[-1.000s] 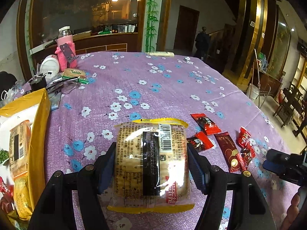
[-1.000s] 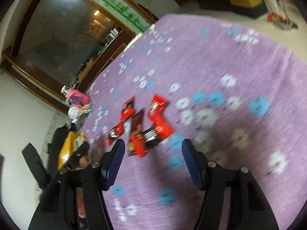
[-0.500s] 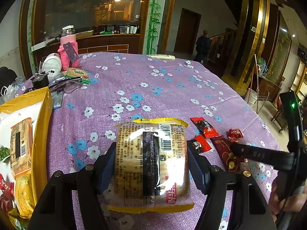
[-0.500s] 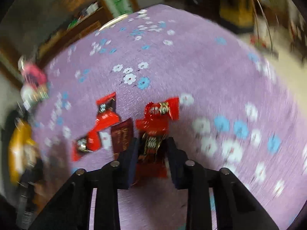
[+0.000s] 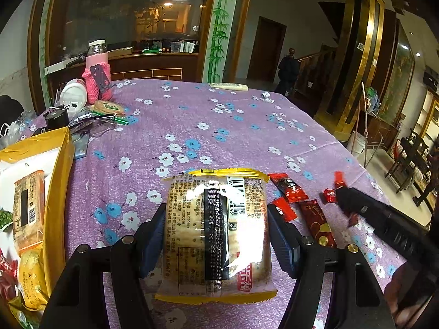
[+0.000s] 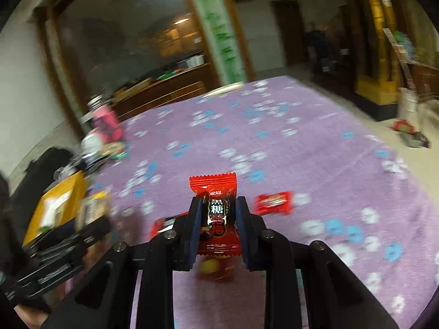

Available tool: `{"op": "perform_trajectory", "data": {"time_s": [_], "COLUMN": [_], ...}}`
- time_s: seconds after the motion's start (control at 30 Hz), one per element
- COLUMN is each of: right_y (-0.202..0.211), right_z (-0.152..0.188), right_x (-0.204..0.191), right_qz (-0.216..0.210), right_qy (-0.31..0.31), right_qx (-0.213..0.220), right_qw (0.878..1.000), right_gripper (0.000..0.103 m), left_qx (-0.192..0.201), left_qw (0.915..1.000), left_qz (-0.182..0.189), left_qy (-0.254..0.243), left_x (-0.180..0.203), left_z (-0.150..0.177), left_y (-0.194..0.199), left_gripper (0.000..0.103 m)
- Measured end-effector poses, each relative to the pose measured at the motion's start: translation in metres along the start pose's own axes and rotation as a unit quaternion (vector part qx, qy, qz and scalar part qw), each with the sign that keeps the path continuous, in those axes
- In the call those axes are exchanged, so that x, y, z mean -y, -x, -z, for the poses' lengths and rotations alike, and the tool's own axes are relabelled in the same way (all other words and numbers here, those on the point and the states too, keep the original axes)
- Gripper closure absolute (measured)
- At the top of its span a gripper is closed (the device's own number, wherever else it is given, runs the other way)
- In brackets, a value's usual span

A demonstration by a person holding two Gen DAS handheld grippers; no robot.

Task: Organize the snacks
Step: 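Lift both held snacks and carry them toward the white tray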

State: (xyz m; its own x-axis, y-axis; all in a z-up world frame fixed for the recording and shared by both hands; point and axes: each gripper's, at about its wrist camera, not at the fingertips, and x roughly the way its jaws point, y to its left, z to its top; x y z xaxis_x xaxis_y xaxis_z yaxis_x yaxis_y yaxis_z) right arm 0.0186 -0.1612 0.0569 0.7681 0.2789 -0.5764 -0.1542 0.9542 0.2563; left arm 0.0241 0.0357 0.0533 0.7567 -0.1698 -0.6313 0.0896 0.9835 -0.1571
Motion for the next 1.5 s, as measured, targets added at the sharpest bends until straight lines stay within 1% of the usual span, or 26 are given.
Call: {"op": "perform_trajectory", "data": {"time_s": [0.13, 0.23, 0.33, 0.47, 0.57, 0.7, 0.77, 1.2, 1.5], "right_y": [0.007, 0.011, 0.009, 0.007, 0.007, 0.006, 0.004, 0.003, 0.005], "right_z": [0.004, 0.007, 0.005, 0.006, 0.006, 0.007, 0.007, 0.009, 0.009], "right_x": [-0.023, -0.025, -0.023, -0.022, -0.024, -0.025, -0.024, -0.024, -0.026], "right_qz": [-0.011, -0.023, -0.028, -0.026, -0.032, -0.032, -0.029, -0.027, -0.027], "right_qy": [0.055, 0.061, 0.055, 0.058, 0.062, 0.066, 0.066, 0.068, 0.073], "right_qx": [0.014, 0.013, 0.011, 0.01, 0.009, 0.007, 0.005, -0.001, 0.002], "right_qw": [0.998, 0.998, 0.998, 0.998, 0.998, 0.997, 0.997, 0.997, 0.997], "right_gripper": [0.08, 0.08, 0.08, 0.08, 0.08, 0.08, 0.08, 0.08, 0.08], "left_qx": [0.015, 0.033, 0.053, 0.109, 0.136, 0.155, 0.155, 0.106, 0.097], "left_qw": [0.9998, 0.9993, 0.9982, 0.9913, 0.9858, 0.9799, 0.9794, 0.9859, 0.9861], "left_qz": [-0.002, -0.006, -0.021, -0.063, -0.086, -0.103, -0.105, -0.11, -0.116], "left_qy": [-0.011, -0.015, -0.019, -0.038, -0.051, -0.071, -0.076, -0.069, -0.07], "left_x": [0.005, 0.007, 0.008, 0.013, 0.017, 0.022, 0.023, 0.021, 0.021], "left_z": [0.0, 0.0, 0.0, 0.001, 0.003, 0.006, 0.007, 0.004, 0.005], "left_y": [0.005, 0.01, 0.016, 0.029, 0.035, 0.039, 0.039, 0.025, 0.023], "left_gripper": [0.031, 0.031, 0.031, 0.031, 0.031, 0.031, 0.031, 0.031, 0.031]}}
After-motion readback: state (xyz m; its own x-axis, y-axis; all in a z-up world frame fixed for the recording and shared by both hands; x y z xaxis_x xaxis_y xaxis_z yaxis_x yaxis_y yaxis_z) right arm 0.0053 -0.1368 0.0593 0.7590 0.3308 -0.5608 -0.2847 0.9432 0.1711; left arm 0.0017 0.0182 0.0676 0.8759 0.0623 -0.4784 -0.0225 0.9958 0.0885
